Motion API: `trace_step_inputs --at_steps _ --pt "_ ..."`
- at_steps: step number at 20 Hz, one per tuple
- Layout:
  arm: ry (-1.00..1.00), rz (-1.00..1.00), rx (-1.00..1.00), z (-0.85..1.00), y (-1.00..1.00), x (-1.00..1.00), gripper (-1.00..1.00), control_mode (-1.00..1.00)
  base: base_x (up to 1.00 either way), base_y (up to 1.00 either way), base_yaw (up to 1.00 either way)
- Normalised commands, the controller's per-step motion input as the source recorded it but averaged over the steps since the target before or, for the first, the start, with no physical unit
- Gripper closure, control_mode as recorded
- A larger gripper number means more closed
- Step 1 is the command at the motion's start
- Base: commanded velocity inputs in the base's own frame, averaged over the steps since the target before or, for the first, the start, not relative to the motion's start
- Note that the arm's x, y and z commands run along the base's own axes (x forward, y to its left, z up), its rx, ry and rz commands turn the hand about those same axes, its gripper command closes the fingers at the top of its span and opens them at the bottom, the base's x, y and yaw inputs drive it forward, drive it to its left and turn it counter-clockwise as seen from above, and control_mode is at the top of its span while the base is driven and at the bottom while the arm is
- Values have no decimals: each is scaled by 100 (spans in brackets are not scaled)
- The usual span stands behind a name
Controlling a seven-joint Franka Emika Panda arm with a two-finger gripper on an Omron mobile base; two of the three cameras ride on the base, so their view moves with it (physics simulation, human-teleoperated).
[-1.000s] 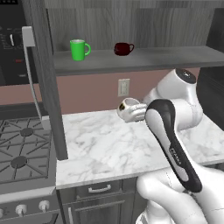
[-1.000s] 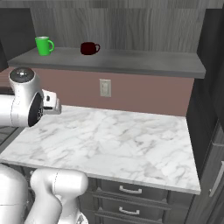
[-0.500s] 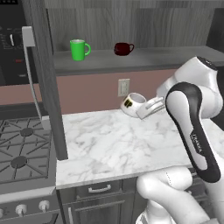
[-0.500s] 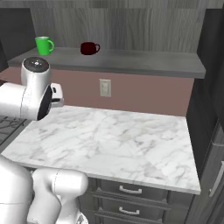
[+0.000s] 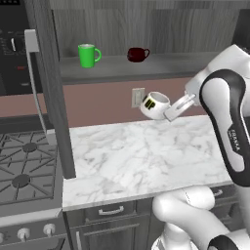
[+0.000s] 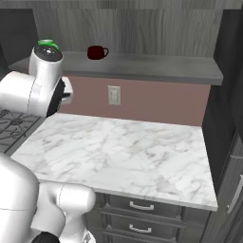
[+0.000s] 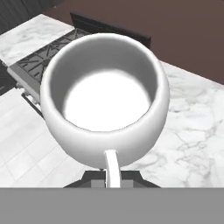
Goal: Pick the mug on the counter and place it in the cabinet with the handle facing the right, like the mugs already inside.
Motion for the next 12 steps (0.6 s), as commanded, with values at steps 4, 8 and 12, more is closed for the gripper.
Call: trace_step_inputs --at_steps 4,8,12 --pt "-5 8 0 31 -26 0 100 -100 0 0 0" --pt "-4 7 0 25 -30 0 100 -100 0 0 0" --pt "-3 5 0 23 -23 0 100 -100 0 0 0"
